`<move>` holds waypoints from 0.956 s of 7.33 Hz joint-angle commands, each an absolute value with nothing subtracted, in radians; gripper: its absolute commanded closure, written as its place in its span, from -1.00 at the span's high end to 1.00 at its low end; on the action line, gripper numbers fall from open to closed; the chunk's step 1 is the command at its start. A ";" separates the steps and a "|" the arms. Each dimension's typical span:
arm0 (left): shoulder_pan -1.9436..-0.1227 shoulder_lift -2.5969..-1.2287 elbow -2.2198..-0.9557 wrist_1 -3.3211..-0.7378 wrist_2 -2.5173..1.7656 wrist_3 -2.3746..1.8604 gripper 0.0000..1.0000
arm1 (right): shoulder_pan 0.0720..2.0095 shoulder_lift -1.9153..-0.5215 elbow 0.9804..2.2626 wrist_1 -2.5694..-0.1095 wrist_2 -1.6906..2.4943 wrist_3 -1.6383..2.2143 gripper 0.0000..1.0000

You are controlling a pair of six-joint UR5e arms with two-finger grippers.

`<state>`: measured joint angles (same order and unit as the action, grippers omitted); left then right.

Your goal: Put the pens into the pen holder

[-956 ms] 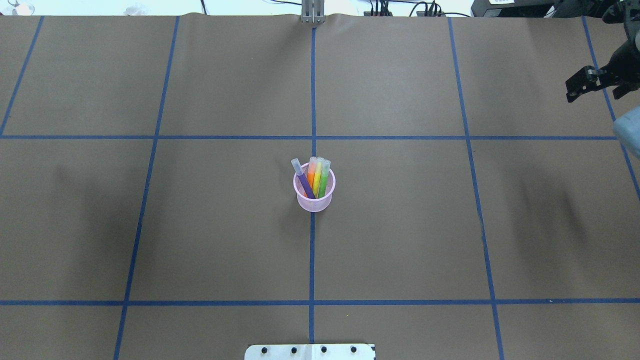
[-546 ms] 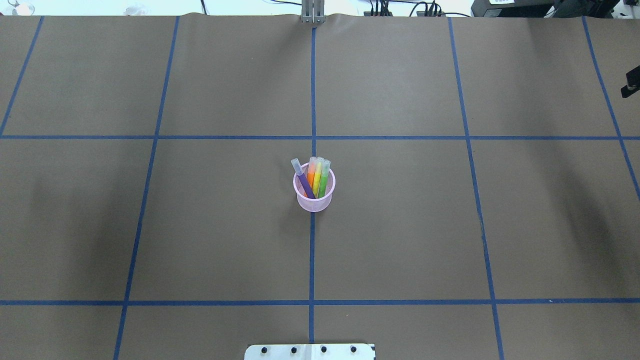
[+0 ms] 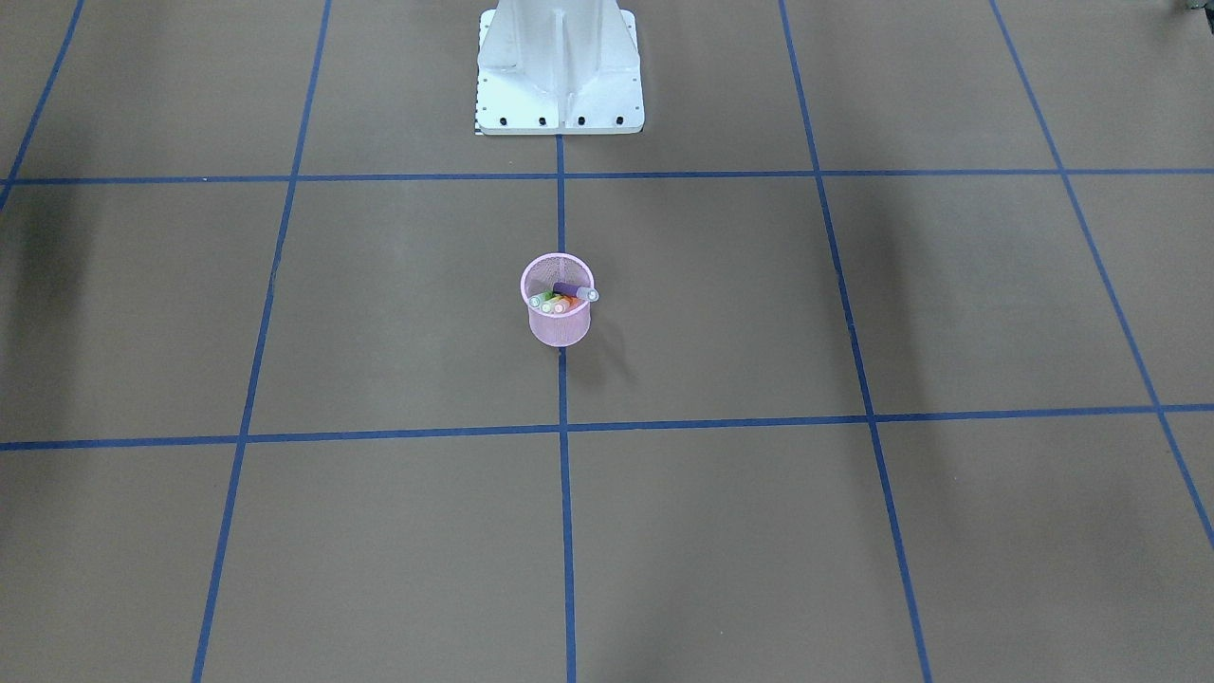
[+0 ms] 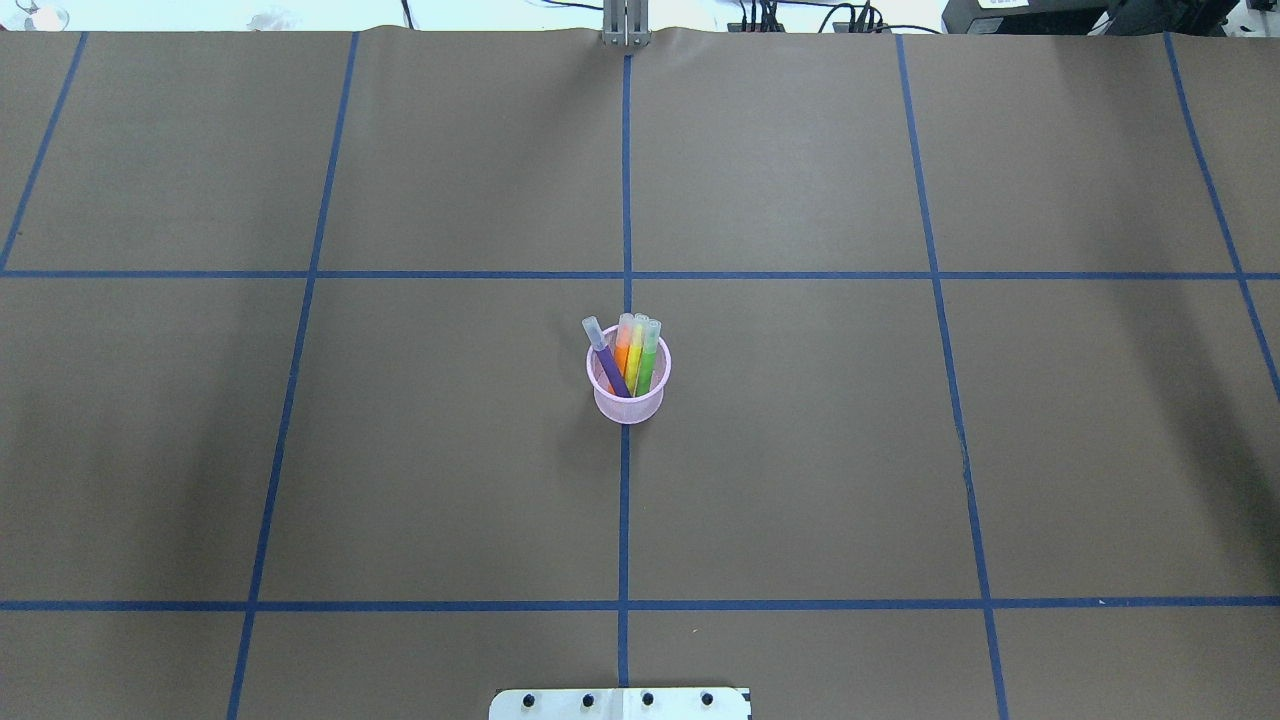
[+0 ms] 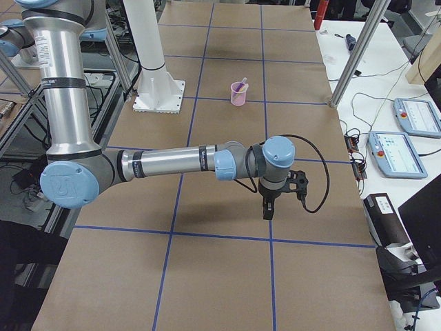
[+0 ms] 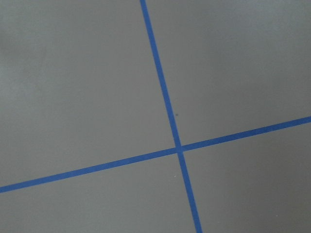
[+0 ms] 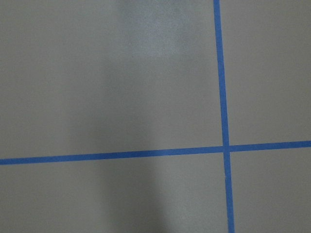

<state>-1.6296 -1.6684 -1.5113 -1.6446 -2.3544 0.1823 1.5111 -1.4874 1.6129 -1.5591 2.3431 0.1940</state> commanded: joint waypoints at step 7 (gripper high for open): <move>-1.634 -1.637 -1.531 -1.643 -2.307 0.175 1.00 | 1.574 -1.545 1.594 -1.560 2.445 0.126 1.00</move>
<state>-1.6336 -1.6403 -1.5210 -1.6428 -2.3119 0.1834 1.5633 -1.5435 1.5992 -1.5588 2.4324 0.1660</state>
